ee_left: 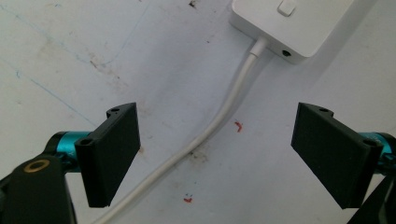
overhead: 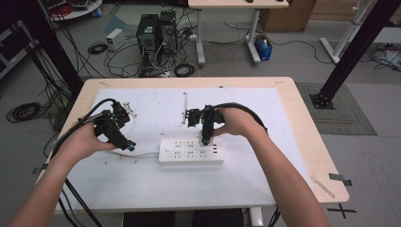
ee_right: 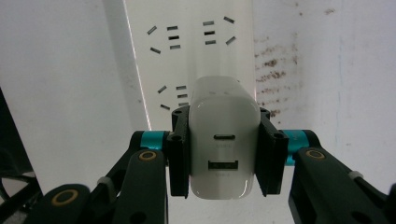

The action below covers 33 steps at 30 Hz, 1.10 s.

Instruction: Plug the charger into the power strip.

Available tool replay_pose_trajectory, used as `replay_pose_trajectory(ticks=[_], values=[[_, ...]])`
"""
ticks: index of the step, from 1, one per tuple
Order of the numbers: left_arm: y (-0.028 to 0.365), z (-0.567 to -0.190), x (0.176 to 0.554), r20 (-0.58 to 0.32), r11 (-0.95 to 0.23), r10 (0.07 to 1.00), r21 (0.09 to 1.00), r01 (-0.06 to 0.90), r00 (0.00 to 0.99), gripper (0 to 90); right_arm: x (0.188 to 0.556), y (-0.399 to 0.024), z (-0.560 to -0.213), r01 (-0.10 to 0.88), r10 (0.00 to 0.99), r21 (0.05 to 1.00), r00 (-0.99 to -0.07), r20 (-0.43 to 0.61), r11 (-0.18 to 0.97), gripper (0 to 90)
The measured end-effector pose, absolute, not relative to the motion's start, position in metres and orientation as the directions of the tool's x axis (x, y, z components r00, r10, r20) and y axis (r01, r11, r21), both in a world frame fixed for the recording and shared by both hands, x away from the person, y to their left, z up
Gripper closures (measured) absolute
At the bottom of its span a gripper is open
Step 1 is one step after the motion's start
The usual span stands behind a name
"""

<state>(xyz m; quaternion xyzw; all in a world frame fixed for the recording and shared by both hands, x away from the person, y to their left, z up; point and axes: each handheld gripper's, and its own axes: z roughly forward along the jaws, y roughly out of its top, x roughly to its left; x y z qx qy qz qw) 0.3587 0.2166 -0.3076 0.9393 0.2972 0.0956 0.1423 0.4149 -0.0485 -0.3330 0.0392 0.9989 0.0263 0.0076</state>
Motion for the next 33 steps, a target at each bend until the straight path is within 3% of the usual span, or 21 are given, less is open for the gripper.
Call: replay_pose_trajectory(ticks=[15,18,33], values=[[0.213,-0.323,0.361,0.082,-0.791,0.574,0.312,0.527,0.814,15.5,0.418,-0.039,-0.347,-0.007,-0.006,0.039,-1.0,-0.018,0.999,62.5],[0.211,-0.324,0.363,0.086,-0.802,0.563,0.3,0.517,0.822,15.5,0.416,-0.035,-0.354,-0.038,-0.038,-0.008,-0.999,-0.028,0.999,62.9],[0.204,-0.332,0.364,0.063,-0.803,0.553,0.306,0.511,0.831,15.5,0.414,-0.034,-0.363,-0.046,-0.046,0.005,-0.998,-0.045,0.999,63.3]])
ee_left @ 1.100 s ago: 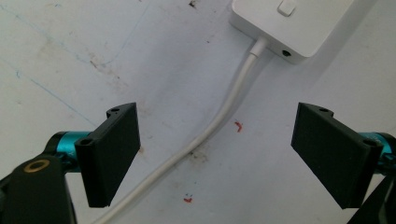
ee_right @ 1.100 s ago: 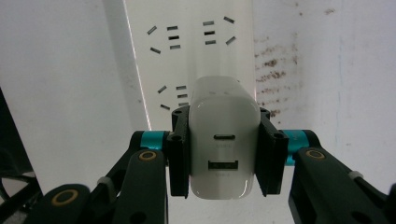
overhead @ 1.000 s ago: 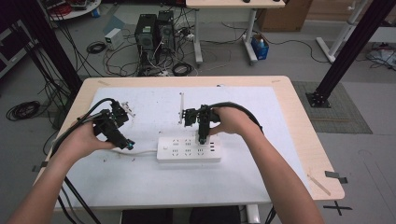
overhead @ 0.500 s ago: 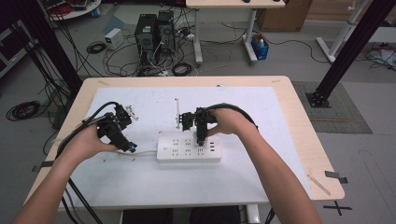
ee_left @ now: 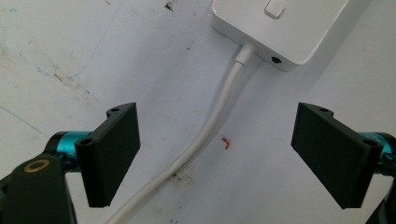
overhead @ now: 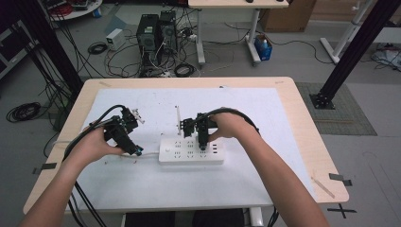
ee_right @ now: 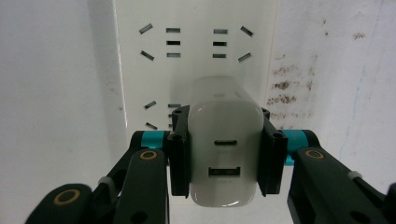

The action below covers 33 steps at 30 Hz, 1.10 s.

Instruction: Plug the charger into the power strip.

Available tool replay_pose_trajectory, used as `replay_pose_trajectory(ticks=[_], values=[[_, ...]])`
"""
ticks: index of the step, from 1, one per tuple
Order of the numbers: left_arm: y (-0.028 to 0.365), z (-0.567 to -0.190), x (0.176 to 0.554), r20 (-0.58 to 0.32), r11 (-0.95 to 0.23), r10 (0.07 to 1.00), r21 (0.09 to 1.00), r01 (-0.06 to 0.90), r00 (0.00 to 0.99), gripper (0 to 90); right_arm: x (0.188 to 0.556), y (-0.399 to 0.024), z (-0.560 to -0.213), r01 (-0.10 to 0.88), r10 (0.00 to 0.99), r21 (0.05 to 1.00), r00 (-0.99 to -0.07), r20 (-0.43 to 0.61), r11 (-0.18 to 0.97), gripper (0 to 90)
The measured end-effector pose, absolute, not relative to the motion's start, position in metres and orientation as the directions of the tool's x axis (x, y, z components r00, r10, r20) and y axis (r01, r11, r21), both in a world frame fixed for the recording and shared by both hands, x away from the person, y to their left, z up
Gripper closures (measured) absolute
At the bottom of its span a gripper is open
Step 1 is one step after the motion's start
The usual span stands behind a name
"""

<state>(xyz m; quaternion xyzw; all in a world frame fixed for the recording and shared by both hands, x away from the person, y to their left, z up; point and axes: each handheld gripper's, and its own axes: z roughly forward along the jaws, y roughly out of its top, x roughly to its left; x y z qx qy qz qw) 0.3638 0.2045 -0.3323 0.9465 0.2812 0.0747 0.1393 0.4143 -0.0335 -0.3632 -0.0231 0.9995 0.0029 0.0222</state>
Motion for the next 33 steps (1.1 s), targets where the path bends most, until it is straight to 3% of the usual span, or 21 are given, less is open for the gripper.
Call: replay_pose_trajectory(ticks=[4,6,7,9,13,17,21,24,27,33], values=[[0.207,-0.332,0.364,0.064,-0.798,0.559,0.311,0.515,0.827,15.5,0.416,-0.042,-0.365,-0.044,-0.042,0.074,-0.999,-0.035,0.996,62.8],[0.208,-0.332,0.365,0.058,-0.786,0.571,0.327,0.524,0.819,15.5,0.419,-0.04,-0.364,-0.036,-0.035,0.066,-0.999,-0.018,0.997,59.4],[0.209,-0.332,0.366,0.059,-0.781,0.576,0.334,0.528,0.815,15.5,0.421,-0.041,-0.366,-0.015,-0.014,0.076,-1.0,-0.017,0.997,42.4],[0.21,-0.332,0.368,0.064,-0.779,0.579,0.336,0.529,0.813,15.5,0.422,-0.048,-0.361,0.048,0.048,0.132,-0.999,-0.002,0.99,34.0],[0.213,-0.329,0.374,0.079,-0.77,0.597,0.334,0.543,0.798,15.5,0.428,-0.078,-0.337,0.275,0.269,0.24,-0.961,0.056,0.931,23.5],[0.215,-0.32,0.38,0.08,-0.749,0.621,0.353,0.56,0.78,15.5,0.426,-0.126,-0.31,0.486,0.499,0.261,-0.866,0.016,0.834,22.6],[0.212,-0.309,0.384,0.095,-0.745,0.629,0.357,0.563,0.771,15.5,0.422,-0.173,-0.292,0.724,0.76,0.308,-0.65,0.001,0.618,21.9],[0.208,-0.302,0.386,0.117,-0.756,0.62,0.352,0.551,0.776,15.5,0.416,-0.204,-0.286,0.788,0.833,0.335,-0.553,0.016,0.517,21.7],[0.204,-0.297,0.389,0.132,-0.76,0.621,0.341,0.553,0.773,15.5,0.411,-0.227,-0.288,0.84,0.879,0.295,-0.477,0.004,0.455,17.2],[0.197,-0.295,0.39,0.138,-0.767,0.615,0.331,0.549,0.777,15.5,0.402,-0.252,-0.292,0.872,0.91,0.291,-0.415,0.014,0.393,17.2]])
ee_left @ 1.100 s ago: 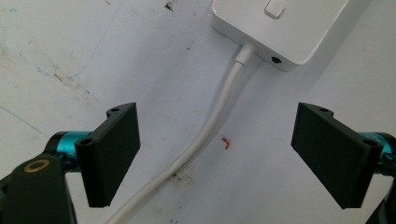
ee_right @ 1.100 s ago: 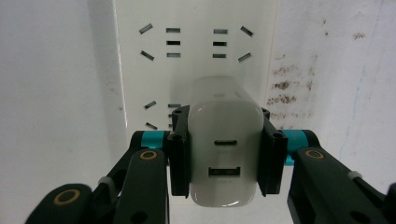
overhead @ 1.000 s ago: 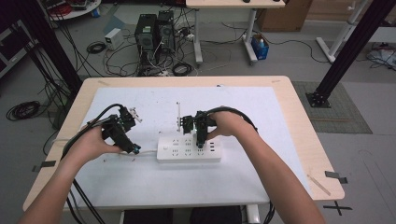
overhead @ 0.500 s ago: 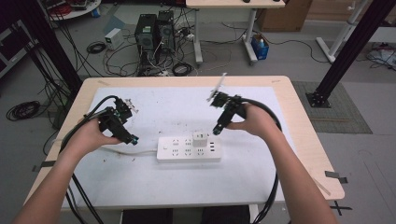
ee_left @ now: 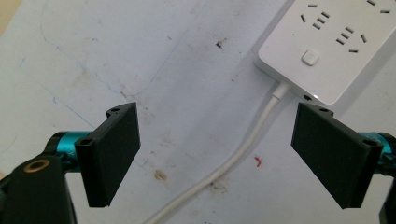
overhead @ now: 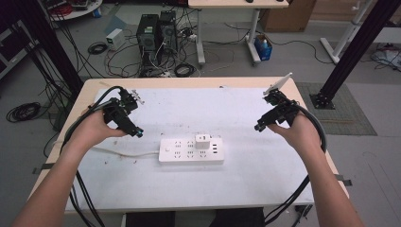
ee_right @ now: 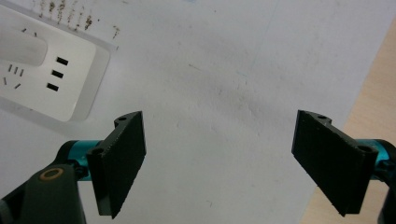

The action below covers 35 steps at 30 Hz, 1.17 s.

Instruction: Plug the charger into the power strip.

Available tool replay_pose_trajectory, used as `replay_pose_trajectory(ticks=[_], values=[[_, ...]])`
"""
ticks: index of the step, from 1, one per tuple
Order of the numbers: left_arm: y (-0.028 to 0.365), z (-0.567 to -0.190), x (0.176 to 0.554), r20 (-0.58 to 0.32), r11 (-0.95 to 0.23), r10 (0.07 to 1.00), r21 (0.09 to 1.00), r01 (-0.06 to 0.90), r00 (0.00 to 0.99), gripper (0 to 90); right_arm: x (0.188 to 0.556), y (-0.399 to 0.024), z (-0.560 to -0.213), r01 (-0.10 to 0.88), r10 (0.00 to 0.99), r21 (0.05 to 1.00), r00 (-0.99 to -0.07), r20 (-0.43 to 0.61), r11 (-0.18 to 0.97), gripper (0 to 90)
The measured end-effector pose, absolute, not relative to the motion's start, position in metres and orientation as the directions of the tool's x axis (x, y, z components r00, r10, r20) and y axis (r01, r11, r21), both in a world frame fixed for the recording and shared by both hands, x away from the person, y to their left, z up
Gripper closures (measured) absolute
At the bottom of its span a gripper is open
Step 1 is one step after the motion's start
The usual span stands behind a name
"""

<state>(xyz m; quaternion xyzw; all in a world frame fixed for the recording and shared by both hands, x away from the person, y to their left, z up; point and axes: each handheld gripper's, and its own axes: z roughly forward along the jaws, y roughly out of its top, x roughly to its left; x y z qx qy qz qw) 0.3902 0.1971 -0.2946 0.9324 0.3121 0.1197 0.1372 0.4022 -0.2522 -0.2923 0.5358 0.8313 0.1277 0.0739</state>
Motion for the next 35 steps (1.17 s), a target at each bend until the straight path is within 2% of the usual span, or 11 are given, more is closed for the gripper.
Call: replay_pose_trajectory(ticks=[27,35], values=[[0.187,-0.2948,0.3912,0.147,-0.785,0.599,0.302,0.54,0.788,15.5,0.4001,-0.2625,-0.3003,0.874,0.91,0.297,-0.413,0.032,0.386,17.2],[0.189,-0.297,0.3915,0.139,-0.767,0.616,0.33,0.55,0.776,15.5,0.4012,-0.2627,-0.3021,0.866,0.905,0.306,-0.424,0.03,0.396,17.2]])
